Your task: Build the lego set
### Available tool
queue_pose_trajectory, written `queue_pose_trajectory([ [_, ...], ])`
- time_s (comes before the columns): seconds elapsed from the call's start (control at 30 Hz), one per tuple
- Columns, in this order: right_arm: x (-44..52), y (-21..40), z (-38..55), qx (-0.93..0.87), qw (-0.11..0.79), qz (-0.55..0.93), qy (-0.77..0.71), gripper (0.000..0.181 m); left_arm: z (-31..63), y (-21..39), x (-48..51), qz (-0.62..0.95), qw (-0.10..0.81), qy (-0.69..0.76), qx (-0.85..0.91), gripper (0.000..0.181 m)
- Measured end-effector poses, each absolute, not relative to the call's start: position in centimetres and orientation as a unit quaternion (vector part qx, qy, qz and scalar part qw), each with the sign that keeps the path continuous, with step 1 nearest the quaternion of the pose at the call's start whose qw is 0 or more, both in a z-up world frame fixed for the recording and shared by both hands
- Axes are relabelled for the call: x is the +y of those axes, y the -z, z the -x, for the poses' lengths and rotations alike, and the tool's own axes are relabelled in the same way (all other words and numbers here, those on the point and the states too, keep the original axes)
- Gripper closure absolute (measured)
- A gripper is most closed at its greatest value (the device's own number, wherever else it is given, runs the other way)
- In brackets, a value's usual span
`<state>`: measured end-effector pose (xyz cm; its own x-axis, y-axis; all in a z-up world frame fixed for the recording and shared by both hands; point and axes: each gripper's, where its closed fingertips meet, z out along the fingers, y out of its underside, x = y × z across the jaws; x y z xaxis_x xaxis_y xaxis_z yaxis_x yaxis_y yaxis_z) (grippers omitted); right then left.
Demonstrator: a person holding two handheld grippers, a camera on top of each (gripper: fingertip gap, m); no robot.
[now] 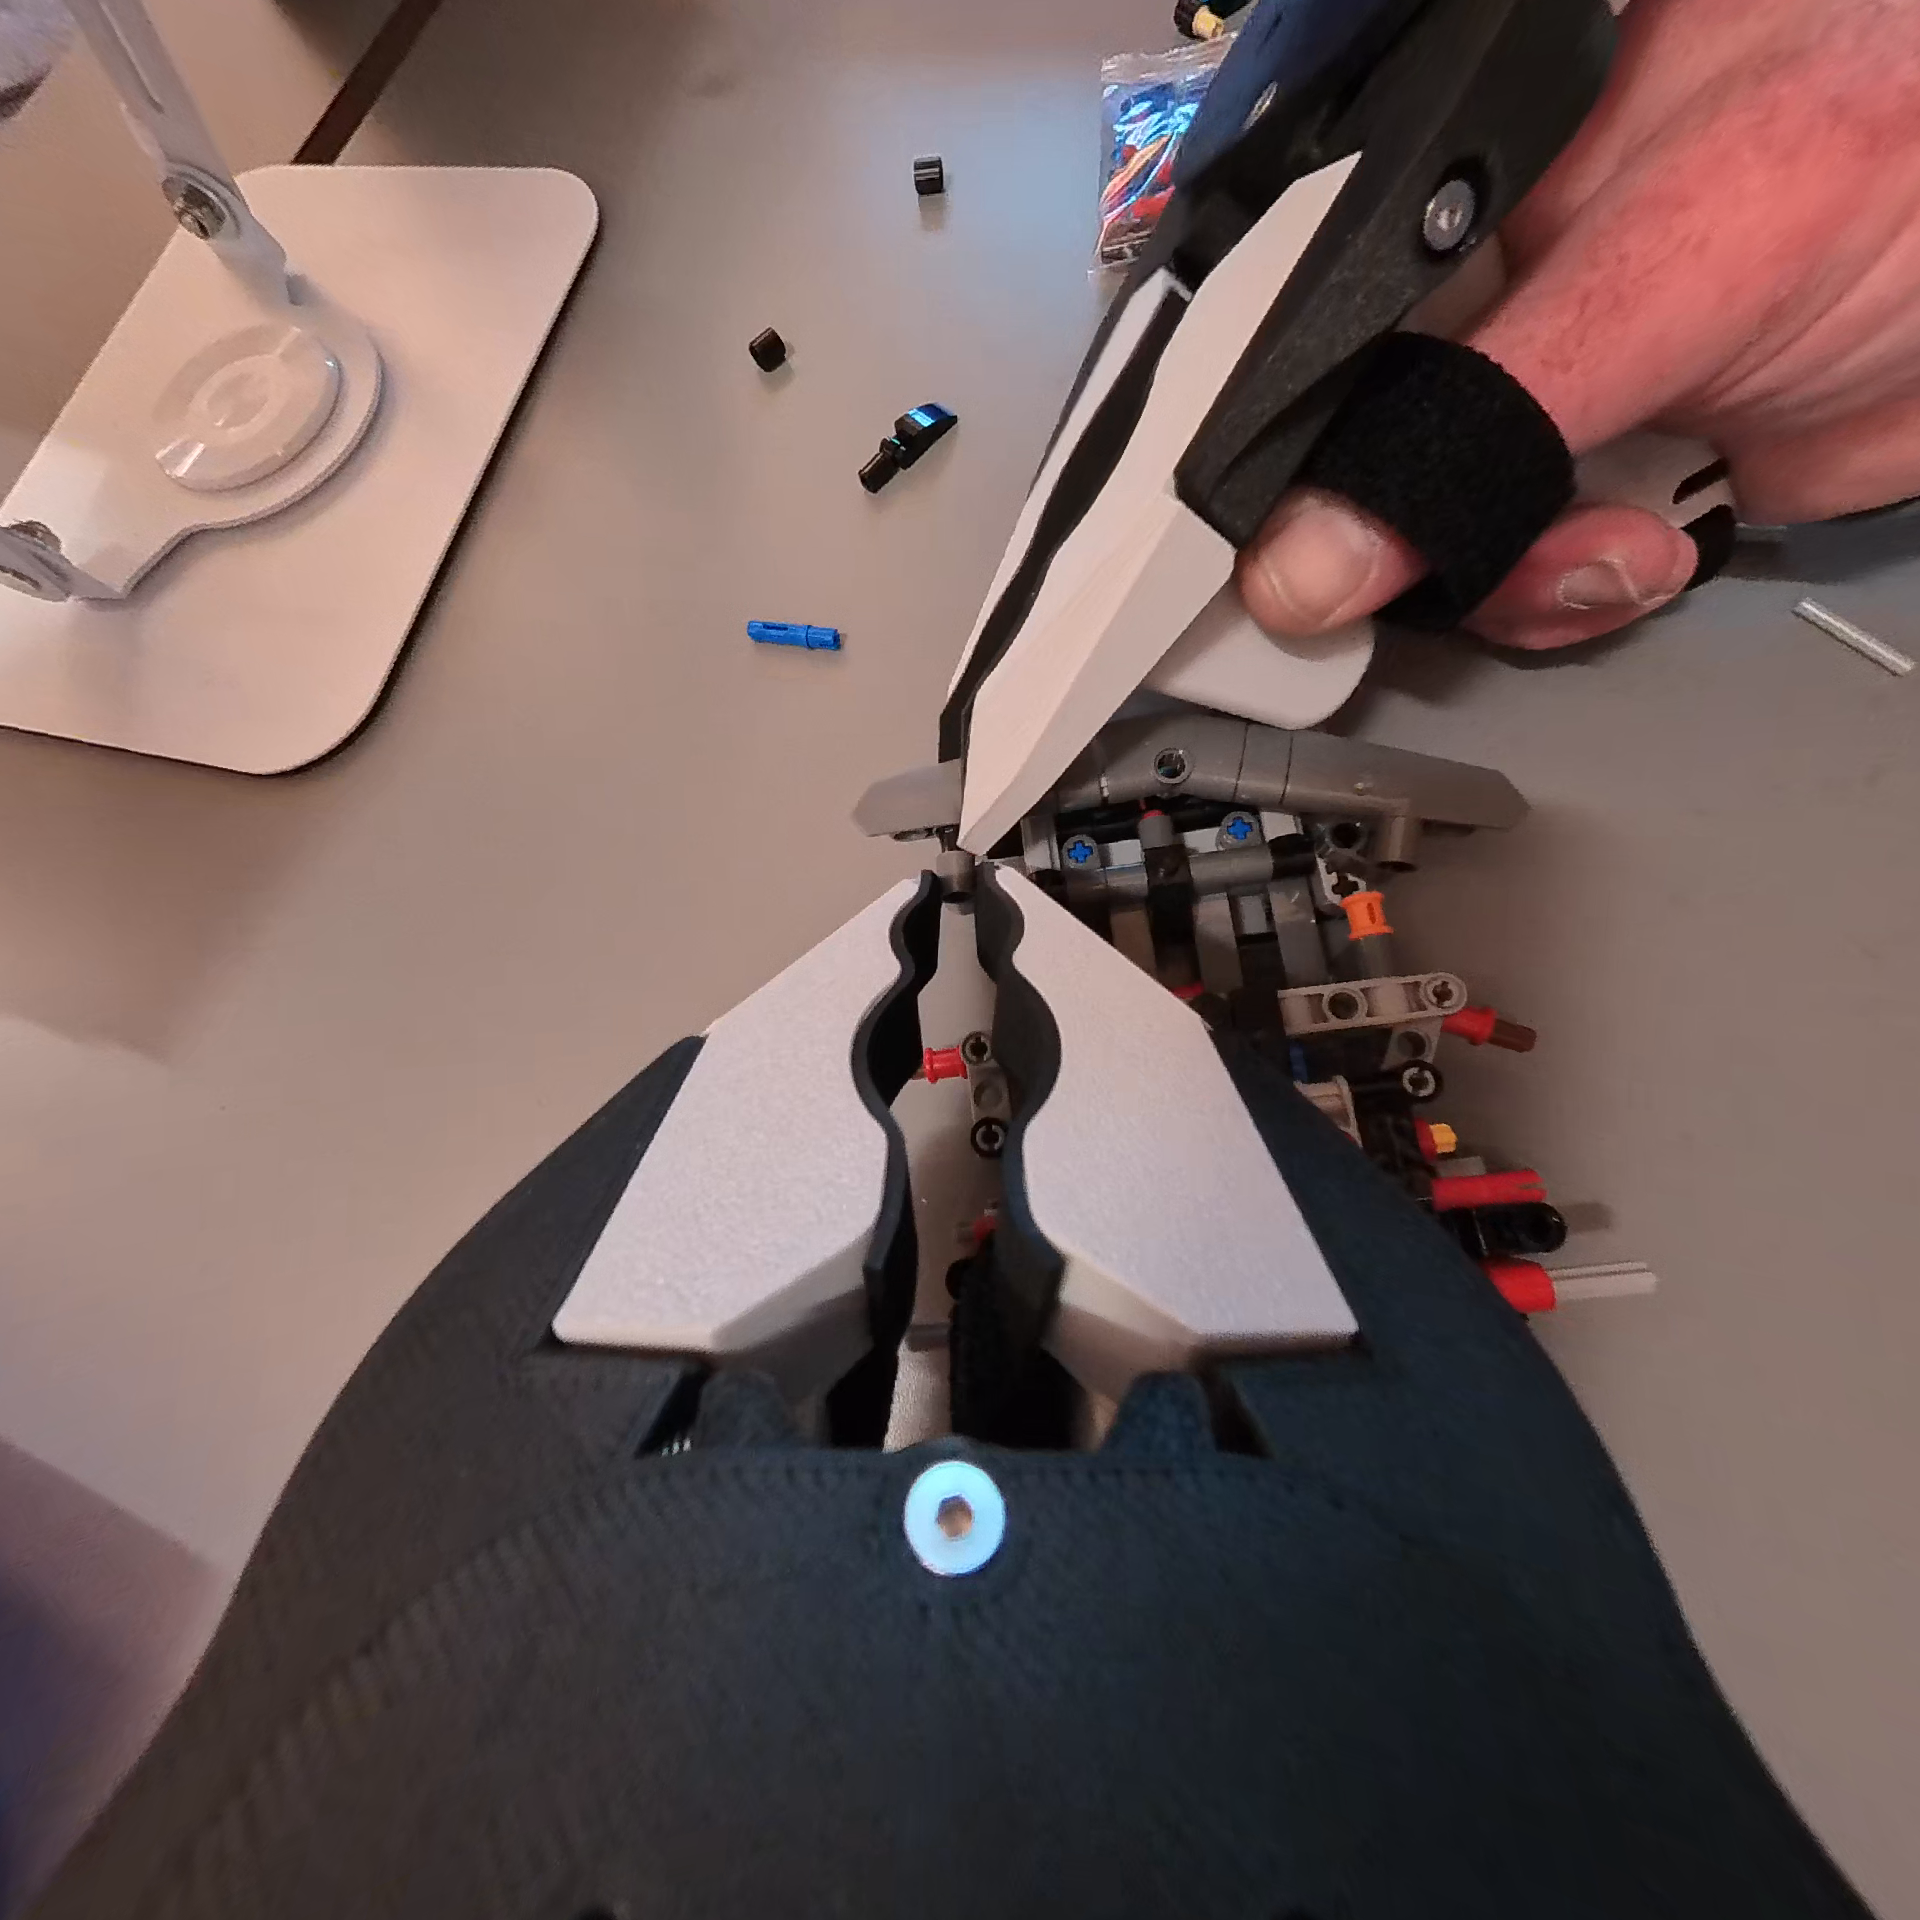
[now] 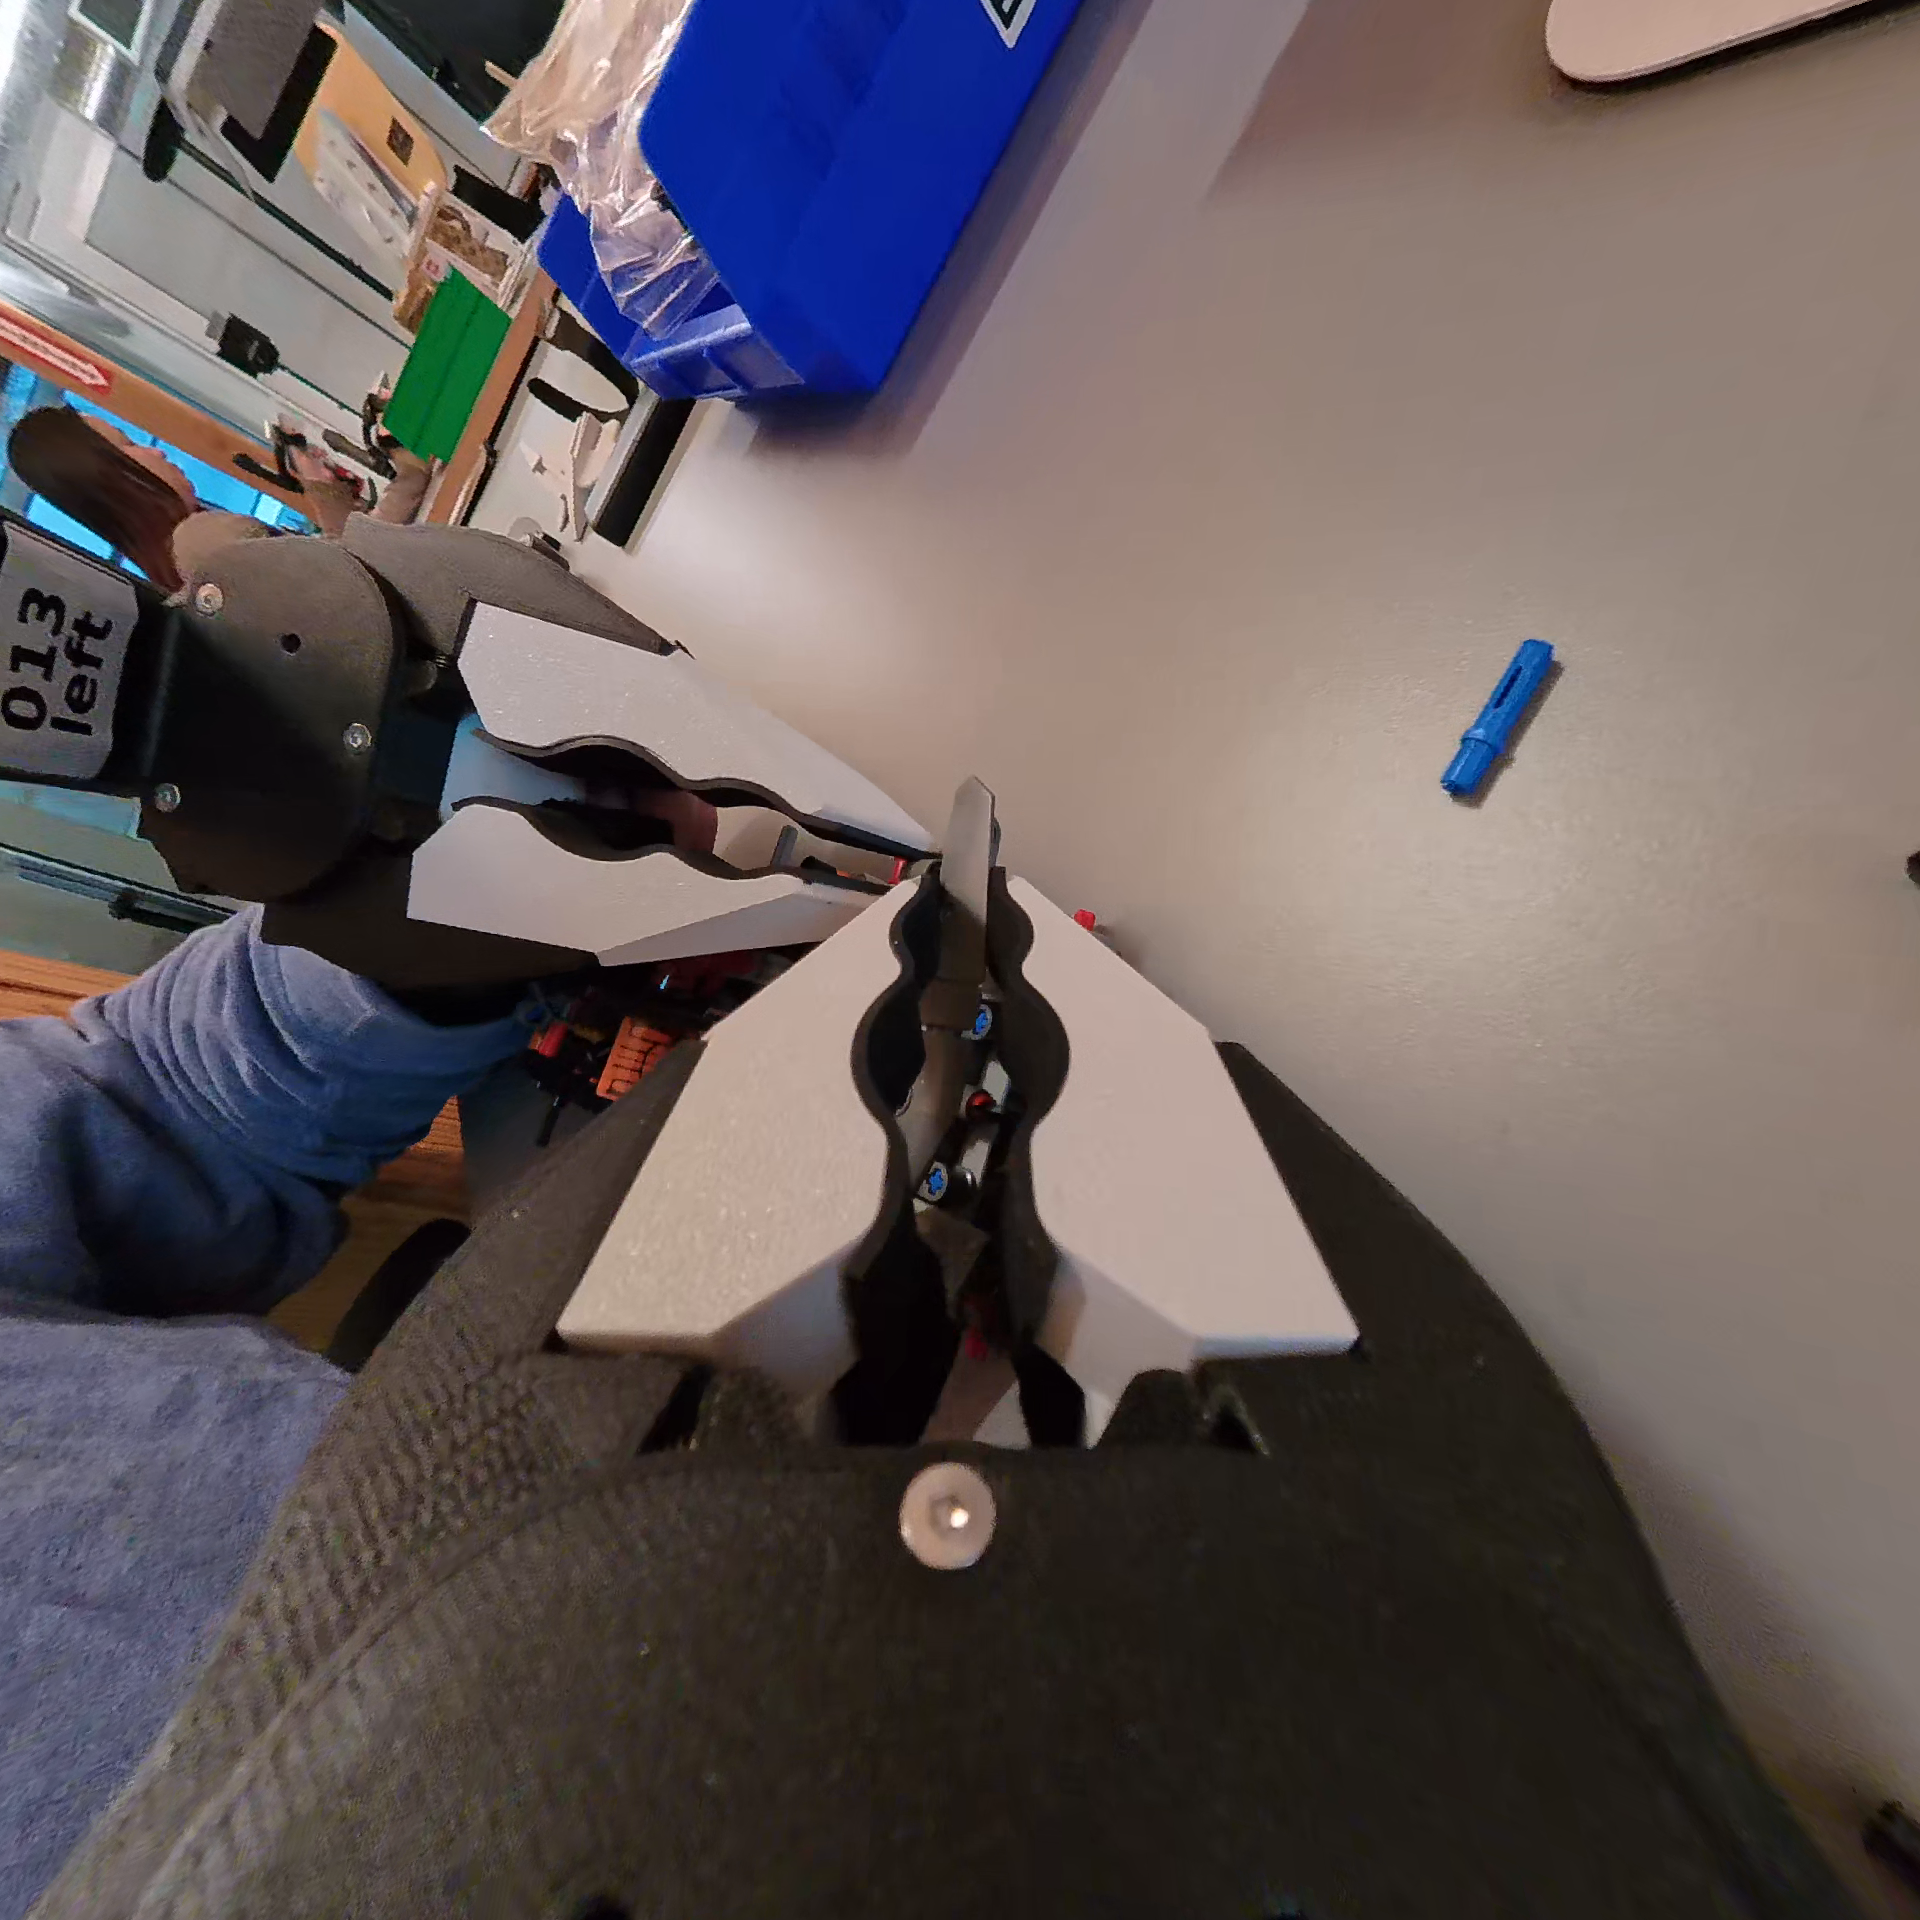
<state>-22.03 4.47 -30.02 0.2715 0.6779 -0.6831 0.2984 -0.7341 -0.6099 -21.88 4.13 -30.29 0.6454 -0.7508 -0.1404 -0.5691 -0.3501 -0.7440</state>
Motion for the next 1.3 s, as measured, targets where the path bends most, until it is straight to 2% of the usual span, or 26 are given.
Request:
queue_pose_trajectory([
  [0.33,4.4,30.0,22.2,-0.348,0.178,0.769,-0.505,0.173,22.0,30.3,4.1,0.815,0.400,0.111,0.404,0.176],
  [0.6,4.9,29.3,21.3,-0.435,0.250,0.764,-0.406,0.152,22.5,29.2,4.0,0.815,0.393,0.146,0.400,0.171],
  [0.73,4.4,30.0,22.2,-0.491,0.268,0.758,-0.337,0.140,23.2,28.9,3.6,0.822,0.372,0.163,0.399,0.177],
  [0.93,4.8,29.9,22.8,-0.515,0.307,0.750,-0.279,0.158,22.9,30.4,3.4,0.826,0.361,0.173,0.397,0.181],
  [1.3,4.7,29.9,23.0,-0.530,0.319,0.745,-0.248,0.159,22.7,30.7,3.5,0.822,0.363,0.178,0.402,0.181],
])
